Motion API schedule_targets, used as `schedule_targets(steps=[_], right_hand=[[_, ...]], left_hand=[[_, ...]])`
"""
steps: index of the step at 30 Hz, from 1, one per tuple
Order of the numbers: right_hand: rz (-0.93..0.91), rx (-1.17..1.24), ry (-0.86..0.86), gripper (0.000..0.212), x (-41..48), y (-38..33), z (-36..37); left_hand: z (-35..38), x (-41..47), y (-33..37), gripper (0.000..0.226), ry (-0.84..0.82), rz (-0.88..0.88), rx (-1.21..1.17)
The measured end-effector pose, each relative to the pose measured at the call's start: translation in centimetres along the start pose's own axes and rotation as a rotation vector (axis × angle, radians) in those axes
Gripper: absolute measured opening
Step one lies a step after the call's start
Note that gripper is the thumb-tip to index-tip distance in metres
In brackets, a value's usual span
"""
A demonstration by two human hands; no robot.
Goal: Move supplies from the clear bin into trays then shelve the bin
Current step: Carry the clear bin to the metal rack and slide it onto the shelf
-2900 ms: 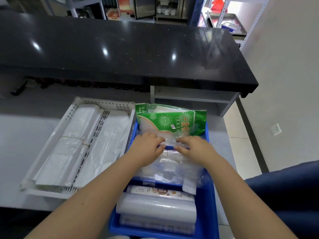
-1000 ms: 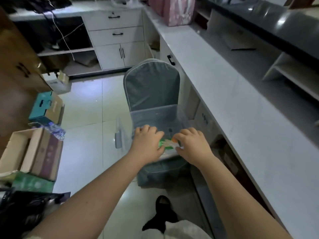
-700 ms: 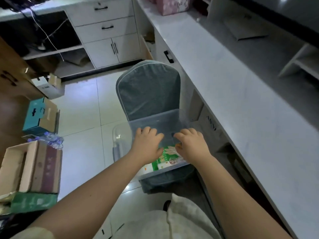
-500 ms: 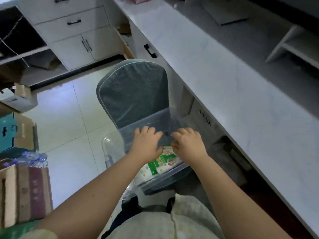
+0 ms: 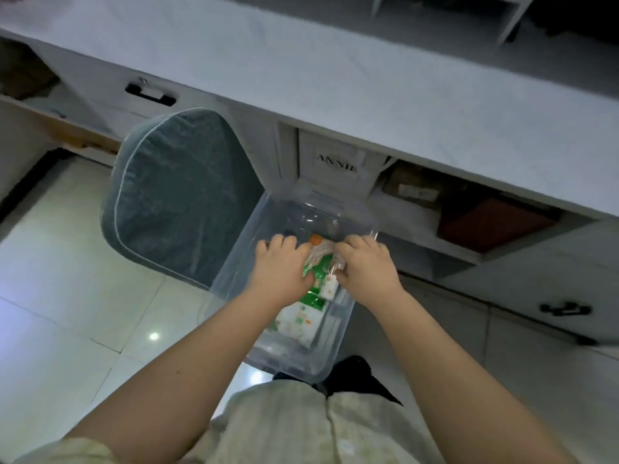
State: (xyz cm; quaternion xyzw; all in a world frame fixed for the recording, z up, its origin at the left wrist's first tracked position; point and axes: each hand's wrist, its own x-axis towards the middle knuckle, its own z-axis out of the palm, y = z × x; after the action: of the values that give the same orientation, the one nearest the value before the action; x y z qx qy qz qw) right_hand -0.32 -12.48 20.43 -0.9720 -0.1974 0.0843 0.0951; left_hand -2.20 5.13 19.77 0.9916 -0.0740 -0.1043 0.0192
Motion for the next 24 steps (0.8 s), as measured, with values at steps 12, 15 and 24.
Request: schedule_targets(steps=[12, 15, 24], right_hand=[[0.137, -0.044, -0.052, 0.044, -8.0, -2.2, 4.0], [0.181, -0.054, -0.079, 0.043, -9.1, -3.5, 5.2], [0.541, 0.032, -0.084, 0.046, -6.4, -9.9, 9.9]], left_hand=[[3.6, -6.4, -1.2, 0.052, 0.013, 0.097, -0.01], [4.5, -6.6, -1.8, 0.05, -0.029, 0.124, -0.043], [6.7, -3.6, -9.3, 0.047, -0.138, 0.226, -0.068]])
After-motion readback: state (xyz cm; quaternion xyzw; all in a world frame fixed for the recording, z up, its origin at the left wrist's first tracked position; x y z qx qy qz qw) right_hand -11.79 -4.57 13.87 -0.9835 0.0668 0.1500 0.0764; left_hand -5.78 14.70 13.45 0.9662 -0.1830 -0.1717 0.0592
